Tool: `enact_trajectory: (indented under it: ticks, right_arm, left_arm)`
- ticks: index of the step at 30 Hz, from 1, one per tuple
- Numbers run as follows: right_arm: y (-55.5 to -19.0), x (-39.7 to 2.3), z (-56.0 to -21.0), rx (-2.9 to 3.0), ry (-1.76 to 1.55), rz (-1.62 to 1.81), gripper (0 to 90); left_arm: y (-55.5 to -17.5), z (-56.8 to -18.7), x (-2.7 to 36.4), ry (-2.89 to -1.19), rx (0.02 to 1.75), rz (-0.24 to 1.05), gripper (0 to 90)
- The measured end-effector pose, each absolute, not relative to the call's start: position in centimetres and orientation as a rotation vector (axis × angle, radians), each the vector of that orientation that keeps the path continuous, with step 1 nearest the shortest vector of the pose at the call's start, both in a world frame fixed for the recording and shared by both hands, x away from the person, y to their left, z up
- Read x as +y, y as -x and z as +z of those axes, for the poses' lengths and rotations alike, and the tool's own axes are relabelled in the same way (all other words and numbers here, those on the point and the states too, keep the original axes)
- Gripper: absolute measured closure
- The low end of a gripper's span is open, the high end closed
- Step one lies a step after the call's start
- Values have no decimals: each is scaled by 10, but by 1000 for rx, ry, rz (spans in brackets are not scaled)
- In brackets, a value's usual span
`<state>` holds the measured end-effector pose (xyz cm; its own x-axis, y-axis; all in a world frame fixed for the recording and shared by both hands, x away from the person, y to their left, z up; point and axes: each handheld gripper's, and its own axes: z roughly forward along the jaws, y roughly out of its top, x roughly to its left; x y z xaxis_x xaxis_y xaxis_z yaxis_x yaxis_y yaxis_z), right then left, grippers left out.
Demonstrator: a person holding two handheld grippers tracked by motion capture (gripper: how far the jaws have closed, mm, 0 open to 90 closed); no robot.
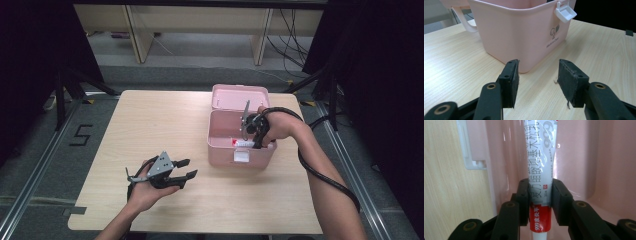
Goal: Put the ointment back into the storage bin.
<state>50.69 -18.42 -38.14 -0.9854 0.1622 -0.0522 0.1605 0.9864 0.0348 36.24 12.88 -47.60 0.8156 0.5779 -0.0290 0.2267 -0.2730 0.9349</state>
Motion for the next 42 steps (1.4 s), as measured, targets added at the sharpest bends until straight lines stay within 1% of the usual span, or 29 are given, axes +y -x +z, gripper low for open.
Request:
enact_trajectory:
  ticks: [1,3,4,6,7,10,12,14,17,22,28,34,36,42]
  right_arm:
    - [-508,-184,-382,3079,-231,64,712]
    - [-505,-184,-382,3076,-296,22,712]
    - [-508,-184,-383,3076,-245,51,712]
    - [-508,-184,-383,3082,-256,46,712]
    - [-510,-184,-384,3083,-196,60,712]
    - [-508,-183,-384,3076,-260,39,712]
    - [-511,-183,-386,3089,-199,60,712]
    - [-508,-182,-386,3086,-288,6,711]
    - [-508,-182,-388,3094,-292,3,712]
    - [-513,-182,-391,3094,-196,45,712]
    - [-512,-183,-392,3093,-230,46,711]
    - [-515,-182,-393,3093,-190,51,711]
    - [-511,-182,-393,3093,-278,9,711]
    - [-512,-182,-395,3100,-287,7,711]
  left_arm:
    - [-362,-476,129,-1850,610,380,506]
    - [-362,-476,129,-1852,615,380,506]
    - [-362,-476,129,-1852,616,381,506]
    - [-362,-477,129,-1846,616,379,506]
    - [-362,-476,130,-1852,619,381,506]
    - [-362,-476,129,-1855,619,381,506]
    - [-362,-477,129,-1846,616,374,505]
    - [-362,-477,129,-1850,622,376,505]
    - [-362,-477,129,-1847,626,375,505]
    - [-362,-477,129,-1848,625,376,504]
    - [-362,-478,129,-1851,626,376,504]
    - [-361,-478,129,-1846,630,375,503]
    - [-361,-479,129,-1847,631,374,503]
    - [-361,-479,129,-1850,628,374,503]
